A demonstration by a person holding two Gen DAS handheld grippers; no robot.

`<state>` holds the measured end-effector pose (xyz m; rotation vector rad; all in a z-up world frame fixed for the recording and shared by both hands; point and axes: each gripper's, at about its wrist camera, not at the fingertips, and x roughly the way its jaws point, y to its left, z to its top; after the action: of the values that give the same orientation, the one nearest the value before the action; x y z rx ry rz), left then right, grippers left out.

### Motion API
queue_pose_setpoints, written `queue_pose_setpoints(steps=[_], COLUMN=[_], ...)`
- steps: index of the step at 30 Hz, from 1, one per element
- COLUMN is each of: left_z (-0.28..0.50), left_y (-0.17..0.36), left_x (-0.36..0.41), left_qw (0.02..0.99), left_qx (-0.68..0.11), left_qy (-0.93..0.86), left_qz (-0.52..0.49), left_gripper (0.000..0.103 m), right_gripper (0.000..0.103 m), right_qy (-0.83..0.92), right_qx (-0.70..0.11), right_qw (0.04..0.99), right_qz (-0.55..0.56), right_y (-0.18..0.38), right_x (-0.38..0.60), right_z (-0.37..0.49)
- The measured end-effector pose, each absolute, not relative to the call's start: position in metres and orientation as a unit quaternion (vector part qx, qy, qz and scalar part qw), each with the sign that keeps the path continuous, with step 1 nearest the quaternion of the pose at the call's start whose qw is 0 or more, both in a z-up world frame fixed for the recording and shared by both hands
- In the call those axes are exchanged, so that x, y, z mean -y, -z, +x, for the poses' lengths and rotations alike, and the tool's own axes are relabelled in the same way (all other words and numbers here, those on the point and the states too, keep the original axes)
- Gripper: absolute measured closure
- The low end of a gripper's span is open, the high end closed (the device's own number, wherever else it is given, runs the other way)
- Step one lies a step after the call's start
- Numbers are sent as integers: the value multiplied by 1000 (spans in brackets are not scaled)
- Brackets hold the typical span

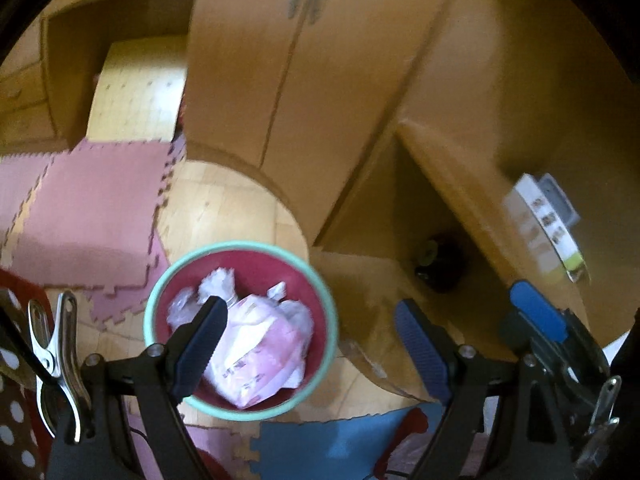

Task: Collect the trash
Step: 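Move both tools back up to the shelf toward the white-and-green box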

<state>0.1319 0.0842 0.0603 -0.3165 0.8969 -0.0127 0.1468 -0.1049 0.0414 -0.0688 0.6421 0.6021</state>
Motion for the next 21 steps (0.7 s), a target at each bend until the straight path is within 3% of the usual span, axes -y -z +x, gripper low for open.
queue_pose_setpoints(steps=[21], left_z=[190], left_y=[-133], left_x=[89], left_qw=[901], left_qx=[-414], left_qy=[106], left_qz=[-69], left_gripper=[14], right_gripper=[61], right_qy=[-93], right_qx=[-257], right_qw=[957], right_qz=[95], right_y=[-97], right_x=[278], right_z=[127])
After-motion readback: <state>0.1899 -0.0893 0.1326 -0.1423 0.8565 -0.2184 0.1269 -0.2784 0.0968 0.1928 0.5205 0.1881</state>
